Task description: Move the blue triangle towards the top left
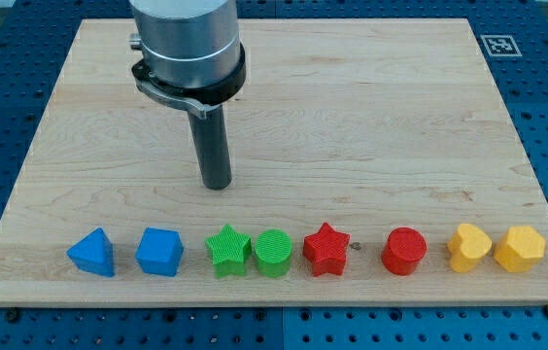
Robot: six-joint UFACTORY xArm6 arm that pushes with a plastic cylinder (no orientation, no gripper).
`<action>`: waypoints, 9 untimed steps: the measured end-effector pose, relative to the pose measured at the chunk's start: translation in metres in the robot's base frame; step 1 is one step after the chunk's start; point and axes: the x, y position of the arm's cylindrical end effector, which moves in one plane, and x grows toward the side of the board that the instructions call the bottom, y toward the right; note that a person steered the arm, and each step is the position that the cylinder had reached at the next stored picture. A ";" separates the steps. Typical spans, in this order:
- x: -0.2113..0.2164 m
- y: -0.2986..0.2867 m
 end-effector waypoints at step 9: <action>0.103 -0.102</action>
